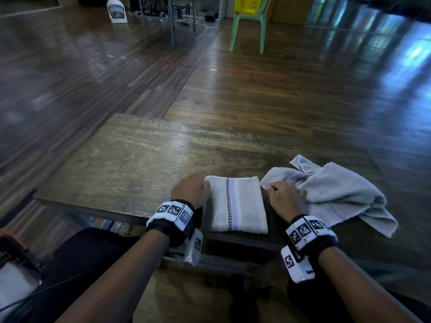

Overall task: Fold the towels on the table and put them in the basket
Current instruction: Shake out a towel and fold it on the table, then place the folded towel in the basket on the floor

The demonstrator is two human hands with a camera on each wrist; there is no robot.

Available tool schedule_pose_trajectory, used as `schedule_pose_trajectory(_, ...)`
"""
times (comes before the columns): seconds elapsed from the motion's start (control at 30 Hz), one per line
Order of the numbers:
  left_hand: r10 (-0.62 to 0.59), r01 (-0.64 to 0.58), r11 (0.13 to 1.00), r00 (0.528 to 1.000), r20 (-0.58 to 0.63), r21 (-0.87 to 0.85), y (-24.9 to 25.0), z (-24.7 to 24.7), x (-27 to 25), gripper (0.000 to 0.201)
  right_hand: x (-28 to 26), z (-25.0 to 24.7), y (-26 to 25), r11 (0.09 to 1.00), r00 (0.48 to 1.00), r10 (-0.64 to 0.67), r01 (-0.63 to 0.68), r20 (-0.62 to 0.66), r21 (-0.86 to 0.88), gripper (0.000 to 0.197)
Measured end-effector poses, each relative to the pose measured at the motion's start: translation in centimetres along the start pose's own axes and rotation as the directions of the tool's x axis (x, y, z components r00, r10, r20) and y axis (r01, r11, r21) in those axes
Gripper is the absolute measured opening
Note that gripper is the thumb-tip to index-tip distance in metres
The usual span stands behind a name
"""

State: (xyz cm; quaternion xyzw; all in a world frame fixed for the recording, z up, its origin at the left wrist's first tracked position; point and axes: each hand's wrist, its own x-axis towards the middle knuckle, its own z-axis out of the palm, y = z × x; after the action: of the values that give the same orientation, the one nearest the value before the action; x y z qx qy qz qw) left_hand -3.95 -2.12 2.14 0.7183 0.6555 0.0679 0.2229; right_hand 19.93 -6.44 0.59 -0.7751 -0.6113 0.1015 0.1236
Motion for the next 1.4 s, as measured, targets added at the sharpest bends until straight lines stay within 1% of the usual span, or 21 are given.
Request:
schedule_pose_trajectory(0.07, 0.012, -0.004, 0.996, 0.996, 0.089, -0.093, -0.2, -0.4, 0.1, 0.036, -0.1, -0.2, -0.3, 0.993, 0.994, 0.071, -0.079, 0.086, 0.089, 0.037)
schedule_pose_trajectory(0.13, 0.002, 0.013, 0.992, 0.993, 0.12, -0.129, -0.7, -0.3, 0.3, 0.046, -0.1, -0.1, -0.5, 0.978, 0.975, 0.117, -0.146, 0.188, 0.149, 0.04)
schedule_pose_trajectory(0.17, -0.012, 0.03, 0.991, 0.991, 0.135, -0.133, -0.9, 0.0, 0.5, 0.048, 0.0, 0.0, -0.5, 0.962, 0.964, 0.13, -0.179, 0.233, 0.206, 0.039)
schedule_pose_trajectory(0.23, -0.022, 0.045, 0.989, 0.987, 0.162, -0.144, -1.2, 0.4, 0.6, 0.045, -0.1, -0.1, -0.7, 0.916, 0.947, 0.141, -0.235, 0.288, 0.325, 0.04)
schedule_pose_trajectory(0.27, -0.022, 0.048, 0.988, 0.985, 0.17, -0.148, -1.2, 0.6, 0.6, 0.045, -0.1, -0.2, -0.7, 0.898, 0.942, 0.145, -0.254, 0.303, 0.359, 0.042)
schedule_pose_trajectory(0.37, -0.017, 0.045, 0.986, 0.985, 0.173, -0.159, -0.9, 0.8, 0.6, 0.045, -0.2, -0.2, -1.1, 0.874, 0.932, 0.155, -0.284, 0.327, 0.394, 0.031)
schedule_pose_trajectory(0.43, 0.0, 0.033, 0.982, 0.984, 0.178, -0.184, -0.7, 1.0, 0.6, 0.047, -0.2, -0.1, -1.5, 0.869, 0.931, 0.151, -0.285, 0.331, 0.405, 0.03)
schedule_pose_trajectory(0.53, 0.017, 0.024, 0.973, 0.985, 0.174, -0.231, -0.4, 1.4, 0.6, 0.048, -0.1, -0.3, -2.1, 0.856, 0.928, 0.129, -0.282, 0.348, 0.434, 0.021)
schedule_pose_trajectory(0.63, -0.01, 0.063, 0.953, 0.984, 0.178, -0.298, 0.0, 1.3, 0.5, 0.045, 0.2, -0.2, -2.0, 0.834, 0.92, 0.107, -0.289, 0.376, 0.47, 0.021)
schedule_pose_trajectory(0.67, -0.029, 0.092, 0.939, 0.982, 0.189, -0.332, 0.1, 1.1, 0.5, 0.045, 0.4, -0.2, -1.8, 0.819, 0.916, 0.109, -0.303, 0.386, 0.488, 0.017)
schedule_pose_trajectory(0.73, -0.071, 0.16, 0.891, 0.974, 0.217, -0.426, 0.2, 1.0, 0.5, 0.045, 0.4, -0.4, -1.8, 0.741, 0.902, 0.115, -0.358, 0.417, 0.568, 0.008)
schedule_pose_trajectory(0.8, -0.102, 0.232, 0.798, 0.962, 0.254, -0.556, 0.2, 1.0, 0.2, 0.045, 0.2, -0.7, -1.6, 0.615, 0.865, 0.15, -0.461, 0.479, 0.64, 0.021)
schedule_pose_trajectory(0.87, -0.107, 0.281, 0.703, 0.95, 0.294, -0.653, 0.1, 1.1, -0.4, 0.041, -0.2, -1.0, -1.3, 0.502, 0.821, 0.191, -0.552, 0.538, 0.665, 0.03)
schedule_pose_trajectory(0.93, -0.096, 0.315, 0.631, 0.939, 0.332, -0.709, 0.3, 0.9, -1.5, 0.028, -1.1, -1.5, -1.3, 0.43, 0.785, 0.214, -0.61, 0.581, 0.666, 0.035)
schedule_pose_trajectory(0.97, -0.079, 0.325, 0.6, 0.933, 0.35, -0.731, 0.4, 0.6, -2.2, 0.02, -1.7, -1.9, -1.4, 0.415, 0.776, 0.22, -0.622, 0.591, 0.664, 0.036)
schedule_pose_trajectory(1.03, -0.04, 0.324, 0.551, 0.931, 0.363, -0.769, 0.6, -0.3, -3.6, 0.013, -3.0, -2.8, -1.8, 0.409, 0.786, 0.206, -0.611, 0.583, 0.678, 0.033)
schedule_pose_trajectory(1.1, -0.02, 0.316, 0.504, 0.935, 0.355, -0.803, 0.6, -1.3, -5.1, 0.015, -4.3, -4.1, -2.4, 0.42, 0.815, 0.179, -0.57, 0.552, 0.706, 0.026)
schedule_pose_trajectory(1.17, -0.004, 0.289, 0.461, 0.946, 0.324, -0.839, 0.6, -2.5, -6.4, 0.008, -5.6, -5.7, -3.1, 0.438, 0.851, 0.149, -0.514, 0.504, 0.738, 0.022)
schedule_pose_trajectory(1.23, 0.025, 0.229, 0.436, 0.964, 0.266, -0.871, 0.9, -4.1, -7.9, 0.003, -7.0, -7.6, -4.0, 0.473, 0.892, 0.129, -0.44, 0.434, 0.763, 0.021)
schedule_pose_trajectory(1.3, 0.048, 0.165, 0.417, 0.978, 0.203, -0.894, 1.5, -6.1, -9.6, 0.003, -8.3, -9.8, -4.8, 0.516, 0.929, 0.102, -0.356, 0.357, 0.779, 0.023)
schedule_pose_trajectory(1.4, 0.079, 0.06, 0.394, 0.992, 0.098, -0.917, 2.6, -9.3, -12.2, 0.007, -10.4, -13.4, -6.4, 0.529, 0.962, 0.055, -0.255, 0.267, 0.809, 0.021)
